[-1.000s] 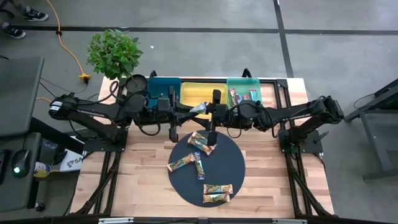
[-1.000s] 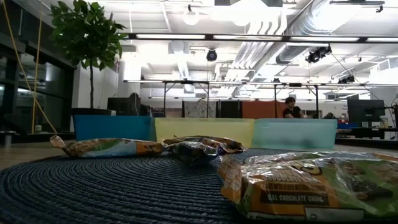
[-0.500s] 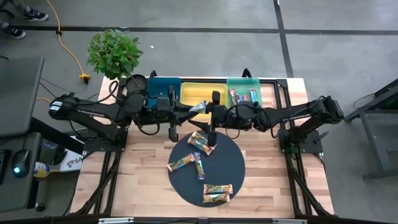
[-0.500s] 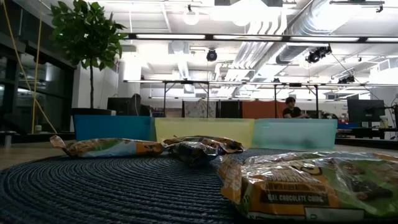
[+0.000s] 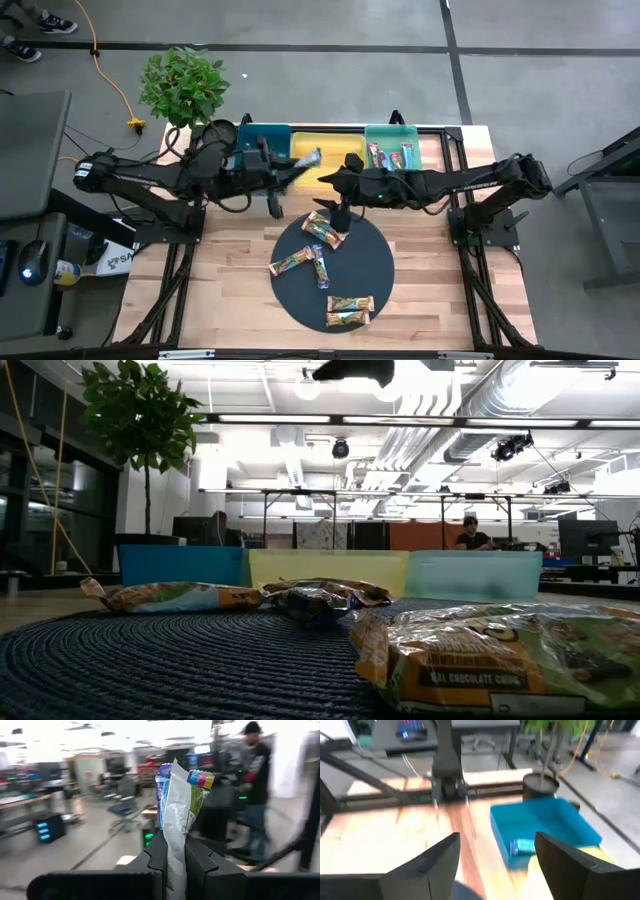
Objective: Pick and place Granola Bars by type
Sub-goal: Put the blue granola bar into the blue bin
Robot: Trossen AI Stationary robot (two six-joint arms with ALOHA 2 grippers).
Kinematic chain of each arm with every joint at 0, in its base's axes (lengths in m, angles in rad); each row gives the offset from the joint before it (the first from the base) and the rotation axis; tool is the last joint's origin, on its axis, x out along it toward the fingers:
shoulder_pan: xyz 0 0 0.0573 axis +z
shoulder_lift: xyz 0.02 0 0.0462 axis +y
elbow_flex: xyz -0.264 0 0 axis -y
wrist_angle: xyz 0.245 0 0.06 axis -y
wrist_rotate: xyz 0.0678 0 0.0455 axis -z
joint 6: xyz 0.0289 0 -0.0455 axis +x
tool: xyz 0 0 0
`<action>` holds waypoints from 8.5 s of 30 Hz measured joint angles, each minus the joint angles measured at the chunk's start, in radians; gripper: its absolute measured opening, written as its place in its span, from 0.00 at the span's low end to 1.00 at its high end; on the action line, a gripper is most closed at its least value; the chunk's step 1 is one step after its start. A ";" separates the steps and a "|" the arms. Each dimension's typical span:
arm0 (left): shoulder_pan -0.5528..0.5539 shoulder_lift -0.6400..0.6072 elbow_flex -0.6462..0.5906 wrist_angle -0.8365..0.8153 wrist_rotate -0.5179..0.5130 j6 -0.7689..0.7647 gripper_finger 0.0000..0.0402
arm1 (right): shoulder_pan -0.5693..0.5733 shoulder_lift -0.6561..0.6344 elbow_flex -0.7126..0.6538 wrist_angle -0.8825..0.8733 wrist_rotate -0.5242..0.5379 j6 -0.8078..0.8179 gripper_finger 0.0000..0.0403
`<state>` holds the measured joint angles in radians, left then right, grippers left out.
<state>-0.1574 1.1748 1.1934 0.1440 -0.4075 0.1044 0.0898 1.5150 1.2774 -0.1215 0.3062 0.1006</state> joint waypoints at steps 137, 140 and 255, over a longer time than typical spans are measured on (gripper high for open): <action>-0.464 -0.339 -0.261 -0.586 -0.402 -0.560 0.47 | 0.292 -0.005 0.002 -0.436 -0.141 0.790 0.60; -0.511 -0.339 -0.270 -0.583 -0.478 -0.571 0.48 | 0.300 0.081 0.002 -0.386 -0.159 0.863 0.60; -0.609 -0.339 -0.272 -0.600 -0.556 -0.638 0.47 | 0.178 0.720 0.425 -0.553 -0.365 1.132 0.56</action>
<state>-0.7662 0.8356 0.9218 -0.4561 -0.9638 -0.5339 0.2680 2.2349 1.7023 -0.6746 -0.0589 1.2324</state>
